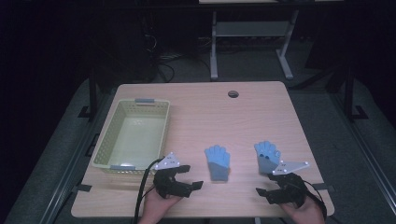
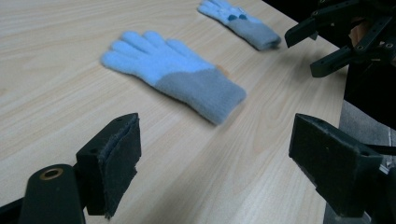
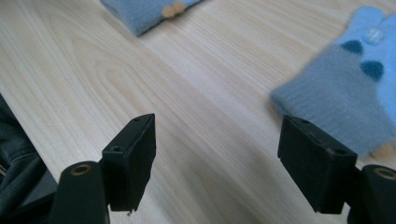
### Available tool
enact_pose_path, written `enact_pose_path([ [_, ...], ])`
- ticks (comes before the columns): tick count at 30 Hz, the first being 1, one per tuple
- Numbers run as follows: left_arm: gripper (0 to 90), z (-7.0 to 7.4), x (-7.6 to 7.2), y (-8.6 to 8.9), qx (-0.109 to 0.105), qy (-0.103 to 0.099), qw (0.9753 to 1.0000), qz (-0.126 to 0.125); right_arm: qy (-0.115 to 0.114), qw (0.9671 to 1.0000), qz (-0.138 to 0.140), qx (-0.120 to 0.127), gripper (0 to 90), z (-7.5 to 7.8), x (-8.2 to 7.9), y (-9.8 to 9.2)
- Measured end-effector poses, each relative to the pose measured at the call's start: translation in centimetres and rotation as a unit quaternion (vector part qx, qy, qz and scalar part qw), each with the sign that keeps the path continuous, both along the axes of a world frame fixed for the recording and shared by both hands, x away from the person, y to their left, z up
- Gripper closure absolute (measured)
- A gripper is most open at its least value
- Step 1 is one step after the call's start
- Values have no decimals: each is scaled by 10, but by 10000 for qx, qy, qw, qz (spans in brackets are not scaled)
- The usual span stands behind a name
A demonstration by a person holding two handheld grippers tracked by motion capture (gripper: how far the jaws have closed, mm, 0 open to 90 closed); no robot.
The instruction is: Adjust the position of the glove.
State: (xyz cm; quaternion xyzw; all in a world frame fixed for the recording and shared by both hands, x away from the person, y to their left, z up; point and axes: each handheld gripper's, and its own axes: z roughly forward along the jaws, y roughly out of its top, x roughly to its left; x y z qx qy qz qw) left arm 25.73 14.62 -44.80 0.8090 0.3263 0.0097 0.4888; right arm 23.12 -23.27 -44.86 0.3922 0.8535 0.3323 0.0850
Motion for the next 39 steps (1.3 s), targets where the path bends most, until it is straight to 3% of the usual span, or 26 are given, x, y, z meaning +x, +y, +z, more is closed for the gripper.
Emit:
enact_pose_path([
  [7, 165, 0, -1, 0, 4, -8, 10000, -13, 45, 9999, 82, -95, 275, 0, -2, 3],
  [12, 164, 2, -2, 1, -4, -41, 10000, -28, -21, 10000, 81, -36, 278, 6, 1, 5],
  [15, 165, 3, -2, 2, -2, -91, 10000, -19, 53, 9999, 73, 57, 278, 7, 5, 4],
  [25, 165, 2, 1, 5, -74, -65, 9999, 93, 19, 10000, 67, -45, 293, 23, 29, -5],
  [39, 165, 2, 0, 2, -83, -79, 9999, 5, 236, 9993, -16, -276, 322, 45, 71, -18],
])
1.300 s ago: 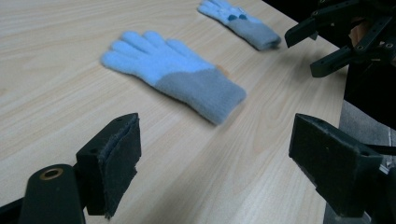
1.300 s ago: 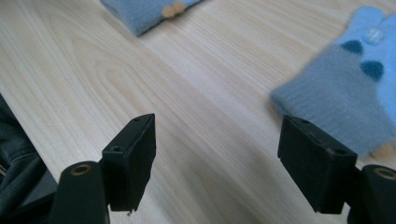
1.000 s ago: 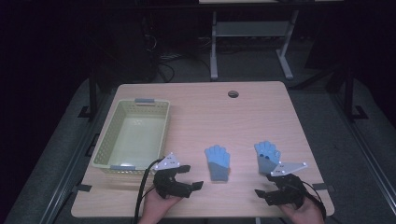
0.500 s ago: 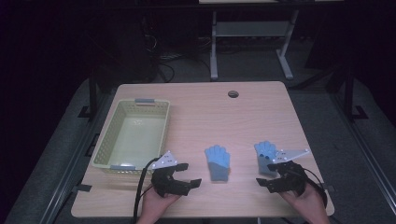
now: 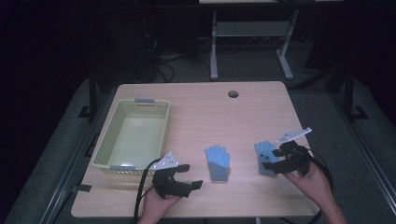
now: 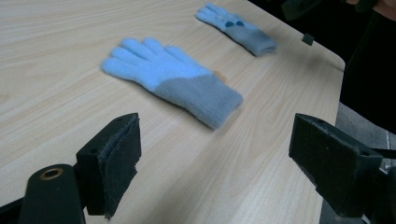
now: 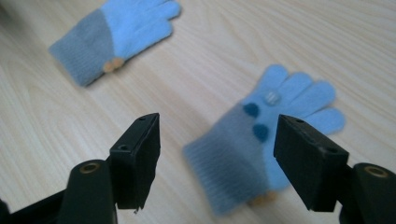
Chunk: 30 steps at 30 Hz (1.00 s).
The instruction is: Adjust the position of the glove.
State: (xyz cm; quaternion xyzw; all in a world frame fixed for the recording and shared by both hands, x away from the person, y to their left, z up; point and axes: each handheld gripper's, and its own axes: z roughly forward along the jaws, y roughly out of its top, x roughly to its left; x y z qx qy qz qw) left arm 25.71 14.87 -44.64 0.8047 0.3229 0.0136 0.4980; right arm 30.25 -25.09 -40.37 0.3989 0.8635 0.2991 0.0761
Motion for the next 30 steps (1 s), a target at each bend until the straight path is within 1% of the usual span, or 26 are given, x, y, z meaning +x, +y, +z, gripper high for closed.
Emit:
enact_pose_path([
  [4, 165, 3, -1, 0, -56, -34, 10000, 19, 137, 9998, -46, -96, 347, 1, 15, -2],
  [5, 165, 3, -1, 0, -56, -34, 10000, 19, 130, 9998, -44, -109, 356, 1, 18, -2],
  [6, 165, 3, 0, 0, -69, -51, 10000, 26, 130, 9998, -44, -109, 356, 1, 18, -2],
  [8, 165, 2, 0, 0, -86, -26, 10000, 40, 210, 9996, -46, -198, 369, 1, 24, -1],
  [9, 165, 1, 1, 1, -57, 1, 10000, 21, 284, 9991, -8, -302, 385, 0, 30, 0],
  [10, 165, 1, 1, 1, -57, 1, 10000, 21, 345, 9988, -18, -351, 393, -1, 33, 1],
  [12, 165, 0, 1, 1, -64, 35, 10000, 31, 367, 9986, -7, -373, 401, -2, 36, 2],
  [13, 165, 0, 0, 1, -85, 48, 9999, 44, 442, 9983, -26, -370, 405, -4, 38, 1],
  [14, 165, 1, -1, 1, -102, 14, 9999, 37, 536, 9974, -110, -475, 420, -10, 43, 2],
  [15, 165, 2, -1, 1, -82, -12, 10000, 26, 594, 9966, -129, -559, 429, -13, 46, 3],
  [16, 165, 2, -1, 1, -82, -12, 10000, 26, 594, 9966, -129, -559, 429, -13, 46, 3],
  [17, 165, 2, -1, 0, -153, -3, 9999, 56, 705, 9953, -148, -653, 441, -17, 48, 4],
  [18, 165, 2, -1, 0, -153, -3, 9999, 56, 705, 9953, -148, -653, 441, -17, 48, 4],
  [19, 165, 1, 0, 0, -172, 24, 9998, 65, 819, 9938, -147, -744, 468, -21, 50, 5],
  [22, 165, 0, 0, 0, -128, 75, 9999, 21, 945, 9909, -140, -951, 509, -28, 54, 6],
  [24, 165, 0, 0, 0, -122, 60, 9999, 19, 1041, 9884, -174, -1091, 537, -33, 55, 7],
  [25, 165, 1, -1, 0, -142, 54, 9999, 27, 1051, 9878, -153, -1135, 544, -36, 56, 7],
  [26, 165, 1, -1, 0, -142, 54, 9999, 27, 1051, 9878, -153, -1135, 544, -36, 56, 7],
  [27, 165, 1, -1, 0, -164, 29, 9999, 39, 1007, 9884, -192, -1121, 574, -37, 56, 8],
  [29, 166, 1, -1, 0, -154, 49, 9999, 36, 1000, 9881, -209, -1146, 620, -37, 55, 8],
  [30, 166, 1, -1, 0, -154, 49, 9999, 36, 1000, 9881, -209, -1146, 620, -37, 55, 8],
])
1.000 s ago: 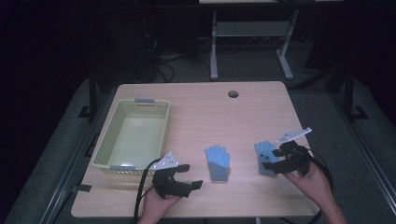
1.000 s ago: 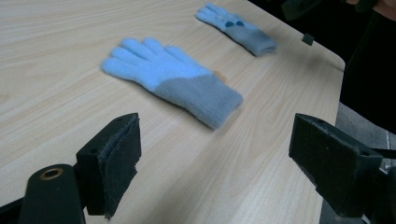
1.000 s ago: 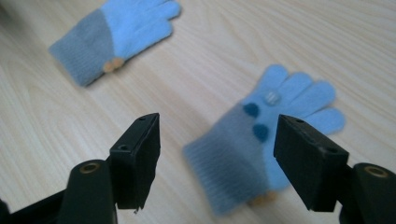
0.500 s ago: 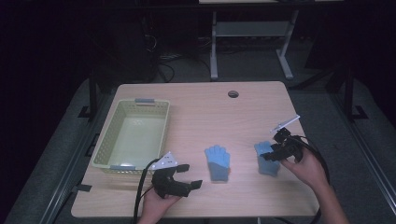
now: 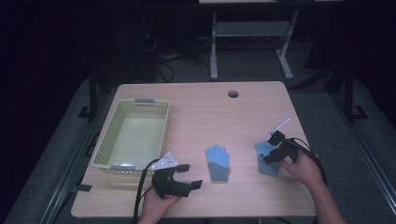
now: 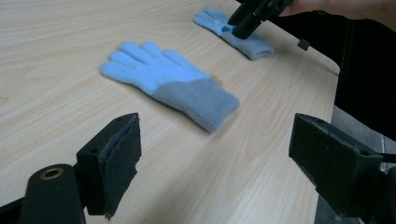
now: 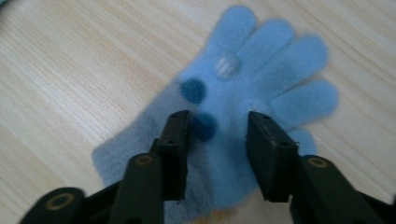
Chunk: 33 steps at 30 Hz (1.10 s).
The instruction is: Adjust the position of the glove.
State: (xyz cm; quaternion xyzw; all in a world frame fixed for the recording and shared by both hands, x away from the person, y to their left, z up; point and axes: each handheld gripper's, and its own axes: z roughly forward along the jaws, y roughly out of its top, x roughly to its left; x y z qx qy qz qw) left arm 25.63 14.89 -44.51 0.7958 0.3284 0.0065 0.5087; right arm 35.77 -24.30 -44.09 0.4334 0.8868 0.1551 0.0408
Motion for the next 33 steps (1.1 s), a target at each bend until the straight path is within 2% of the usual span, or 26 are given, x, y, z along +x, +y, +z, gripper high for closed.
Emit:
enact_pose_path([
  [1, 166, 0, 0, 0, -2, 21, 10000, -3, 12, 10000, -7, -23, 664, 0, -1, 1],
  [7, 166, -1, 0, 0, 11, 5, 10000, -17, -16, 10000, 7, -19, 771, 1, -3, 3],
  [14, 166, 0, 1, 1, -47, 19, 10000, 17, -105, 9999, 2, 33, 794, 7, -6, 3],
  [18, 166, -1, 0, 1, -76, 48, 10000, 27, -319, 9991, 16, 265, 797, 22, -13, 6],
  [23, 166, 0, 0, 2, -77, 11, 10000, 42, -450, 9982, 110, 370, 799, 32, -18, 12],
  [28, 166, 0, 0, 3, -86, 56, 9999, 44, -667, 9955, 369, 568, 798, 52, -24, 29],
  [29, 166, 0, 0, 3, -86, 56, 9999, 44, -667, 9955, 369, 568, 798, 52, -24, 29],
  [32, 166, -1, 0, 3, -92, 51, 9999, 45, -743, 9938, 522, 643, 799, 60, -26, 42],
  [33, 166, -1, 0, 3, -92, 50, 9999, 49, -781, 9926, 661, 652, 798, 63, -26, 51],
])
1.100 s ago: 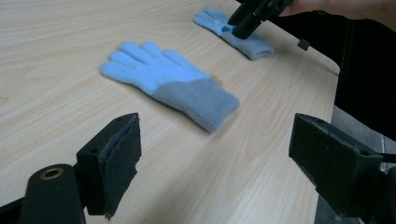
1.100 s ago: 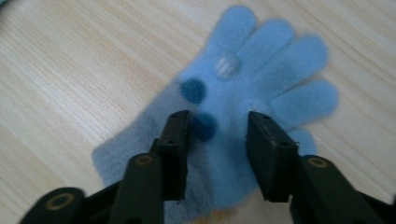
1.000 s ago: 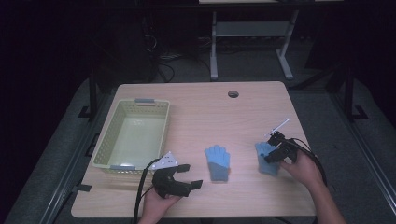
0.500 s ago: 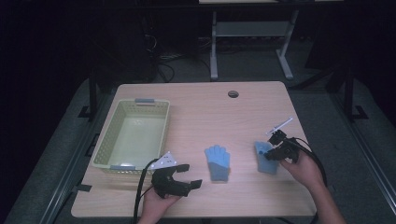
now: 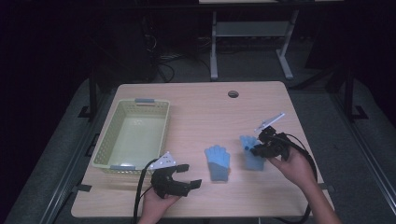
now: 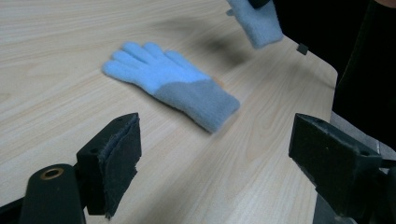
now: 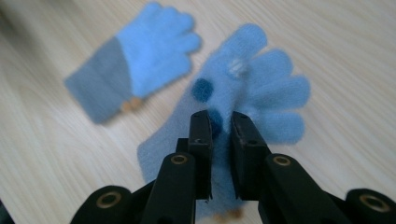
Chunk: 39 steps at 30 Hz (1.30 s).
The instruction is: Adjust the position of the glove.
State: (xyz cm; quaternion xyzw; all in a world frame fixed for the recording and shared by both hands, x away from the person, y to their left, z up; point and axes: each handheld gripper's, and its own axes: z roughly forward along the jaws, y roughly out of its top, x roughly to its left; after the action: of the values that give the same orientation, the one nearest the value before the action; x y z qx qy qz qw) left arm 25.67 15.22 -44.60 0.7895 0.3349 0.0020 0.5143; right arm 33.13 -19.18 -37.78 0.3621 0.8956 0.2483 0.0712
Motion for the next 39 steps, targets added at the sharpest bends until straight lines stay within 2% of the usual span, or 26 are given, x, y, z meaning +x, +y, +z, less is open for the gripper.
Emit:
enact_pose_path([
  [6, 166, 1, 1, 2, -13, -19, 10000, 34, 25, 9995, 301, 5, 797, 4, 0, 30],
  [11, 166, 2, 0, 3, -31, -21, 10000, 76, 44, 9991, 407, 49, 795, 4, 1, 45],
  [17, 167, 4, 0, 5, -24, -92, 9999, 93, 108, 9982, 593, 54, 793, -3, 3, 66],
  [22, 167, 3, 0, 5, -27, -56, 9999, 120, 135, 9976, 672, 86, 793, -4, 4, 74],
  [24, 167, 3, 0, 5, -33, -65, 9999, 113, 213, 9974, 681, 140, 793, -5, 4, 79],
  [30, 167, 3, 0, 5, -59, -86, 9999, 127, 316, 9967, 735, 102, 791, -16, 4, 90],
  [37, 167, 3, 0, 6, -69, -74, 9999, 132, 377, 9966, 714, 136, 790, -19, 3, 95],
  [39, 167, 3, 0, 6, -74, -75, 9999, 131, 428, 9964, 693, 220, 788, -19, 4, 96],
])
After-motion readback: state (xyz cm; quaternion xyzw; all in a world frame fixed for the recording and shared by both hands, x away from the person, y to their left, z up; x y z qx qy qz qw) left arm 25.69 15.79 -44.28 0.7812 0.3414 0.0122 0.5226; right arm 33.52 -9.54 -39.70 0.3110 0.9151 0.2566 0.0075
